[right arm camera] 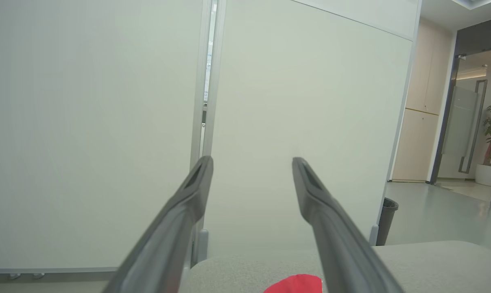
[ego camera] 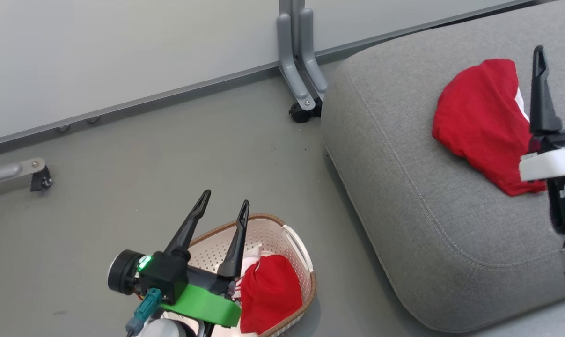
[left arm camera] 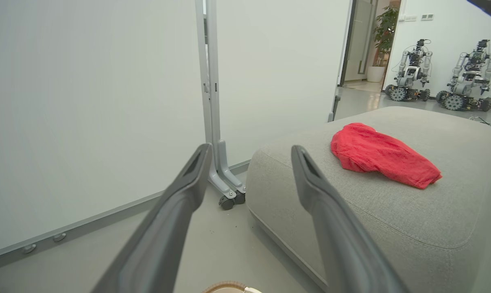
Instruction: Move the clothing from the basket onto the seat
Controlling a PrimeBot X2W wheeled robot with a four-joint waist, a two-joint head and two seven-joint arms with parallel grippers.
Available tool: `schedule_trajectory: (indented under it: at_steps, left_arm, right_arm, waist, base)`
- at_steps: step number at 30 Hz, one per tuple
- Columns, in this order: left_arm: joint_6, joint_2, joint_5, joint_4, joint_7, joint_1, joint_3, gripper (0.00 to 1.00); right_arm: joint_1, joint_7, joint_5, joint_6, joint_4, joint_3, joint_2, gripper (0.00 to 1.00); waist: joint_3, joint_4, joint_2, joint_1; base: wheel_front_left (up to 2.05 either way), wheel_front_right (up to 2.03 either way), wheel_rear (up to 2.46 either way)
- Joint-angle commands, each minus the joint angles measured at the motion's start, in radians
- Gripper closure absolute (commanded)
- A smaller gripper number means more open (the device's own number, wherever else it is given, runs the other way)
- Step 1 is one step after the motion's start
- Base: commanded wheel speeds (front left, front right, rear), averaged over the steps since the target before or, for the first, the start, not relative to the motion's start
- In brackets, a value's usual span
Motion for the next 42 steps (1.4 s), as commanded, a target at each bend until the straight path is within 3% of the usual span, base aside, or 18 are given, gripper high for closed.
schedule_trajectory:
  at_steps: [1,11,22,29,42]
  left_arm:
    - [0.001,0.001,0.007,-0.001,0.0,0.019,0.013,0.0]
    - [0.001,-0.001,-0.058,-0.002,0.0,0.046,0.107,0.0]
    - [0.01,-0.001,-0.073,0.043,0.0,0.091,0.195,0.0]
    - [0.03,0.0,-0.076,0.096,0.0,0.129,0.24,0.0]
    - [0.021,0.0,-0.094,0.138,0.0,0.131,0.249,0.0]
  right_arm:
    - [0.041,-0.003,0.016,-0.002,-0.03,0.002,0.022,0.0]
    - [0.226,-0.003,0.042,-0.002,-0.162,0.048,0.149,0.0]
    - [0.397,-0.003,-0.04,-0.002,-0.078,0.068,0.256,0.0]
    - [0.447,-0.003,-0.108,-0.002,-0.035,0.048,0.293,0.0]
    - [0.455,-0.003,-0.112,-0.002,-0.02,0.04,0.311,0.0]
  waist:
    - [-0.034,0.043,0.0,0.0001]
    - [-0.058,0.137,0.0,0.0001]
    - [-0.092,0.246,0.0,0.0001]
    - [-0.103,0.264,0.0,0.0001]
    - [-0.101,0.27,0.0,0.0001]
  base:
    - [0.0,0.0,0.0]
    - [0.0,0.0,0.0]
    - [0.0,0.0,0.0]
    - [0.0,0.0,0.0]
    - [0.0,0.0,0.0]
